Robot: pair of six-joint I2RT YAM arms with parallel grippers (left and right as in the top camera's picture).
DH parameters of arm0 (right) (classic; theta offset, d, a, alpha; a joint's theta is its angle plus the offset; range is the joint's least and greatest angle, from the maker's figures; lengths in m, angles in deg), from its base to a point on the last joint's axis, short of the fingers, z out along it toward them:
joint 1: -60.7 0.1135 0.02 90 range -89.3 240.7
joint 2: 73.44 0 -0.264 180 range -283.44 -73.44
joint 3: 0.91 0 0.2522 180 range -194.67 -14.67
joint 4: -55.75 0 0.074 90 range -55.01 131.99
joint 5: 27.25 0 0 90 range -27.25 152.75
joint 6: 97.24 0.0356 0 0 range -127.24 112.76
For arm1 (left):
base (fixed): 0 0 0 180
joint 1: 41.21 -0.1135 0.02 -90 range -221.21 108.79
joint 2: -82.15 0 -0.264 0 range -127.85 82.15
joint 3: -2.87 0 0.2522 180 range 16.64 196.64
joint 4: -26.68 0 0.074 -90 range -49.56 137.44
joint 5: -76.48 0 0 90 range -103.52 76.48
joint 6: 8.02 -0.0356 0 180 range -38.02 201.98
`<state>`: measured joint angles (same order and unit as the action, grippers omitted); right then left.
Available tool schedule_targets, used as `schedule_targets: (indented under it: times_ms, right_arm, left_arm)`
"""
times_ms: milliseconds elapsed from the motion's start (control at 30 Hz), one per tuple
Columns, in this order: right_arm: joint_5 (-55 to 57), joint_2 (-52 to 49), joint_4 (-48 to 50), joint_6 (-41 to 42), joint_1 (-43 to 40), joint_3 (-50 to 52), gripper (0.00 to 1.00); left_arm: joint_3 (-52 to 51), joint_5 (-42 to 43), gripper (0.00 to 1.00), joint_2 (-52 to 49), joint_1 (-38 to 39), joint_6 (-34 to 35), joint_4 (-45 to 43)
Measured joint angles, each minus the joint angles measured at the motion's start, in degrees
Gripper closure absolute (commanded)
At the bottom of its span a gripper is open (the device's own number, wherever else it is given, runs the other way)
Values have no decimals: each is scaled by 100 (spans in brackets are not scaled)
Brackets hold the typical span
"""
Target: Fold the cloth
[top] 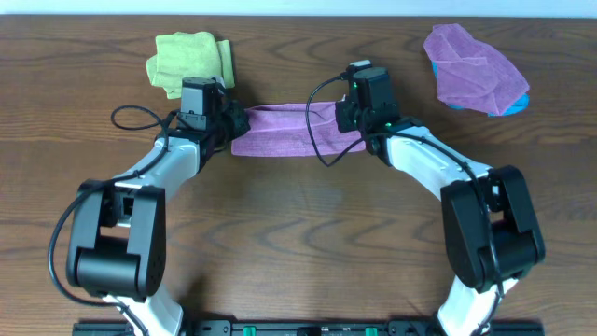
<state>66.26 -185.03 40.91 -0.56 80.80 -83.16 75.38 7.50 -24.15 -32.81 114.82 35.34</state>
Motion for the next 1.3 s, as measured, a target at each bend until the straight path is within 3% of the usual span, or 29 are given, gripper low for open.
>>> schedule_targets:
  times_ms: [433, 467, 500, 533, 567, 633, 933, 1100, 1300]
  right_arm:
    - [146, -337, 9, -129, -81, -46, 99]
    - [149, -356, 7, -131, -81, -46, 95]
    - [149, -369, 7, -127, -81, -46, 84]
    - [149, -389, 4, -125, -81, -46, 72]
    - [162, -404, 4, -122, -81, -46, 67]
    - [175, -428, 2, -192, -81, -46, 54]
    - [234, -337, -310, -214, -81, -48, 47]
    - [243, 306, -643, -205, -81, -48, 46]
    - [254, 1045, -1314, -98, -81, -96, 47]
  left_arm:
    - [17, -162, 94, -647, 0, 164, -544]
    - [15, -179, 94, -691, 0, 168, -542]
    - [15, -197, 93, -710, 0, 168, -542]
    - [15, -203, 88, -719, 0, 168, -549]
    - [17, -219, 79, -719, 0, 155, -553]
    - [22, -240, 50, -719, 0, 192, -592]
    - [264, -164, 18, -717, -72, 203, -575]
    - [734, 44, 14, -717, -114, 186, -505]
    - [1532, 168, 16, -717, -116, 33, 568]
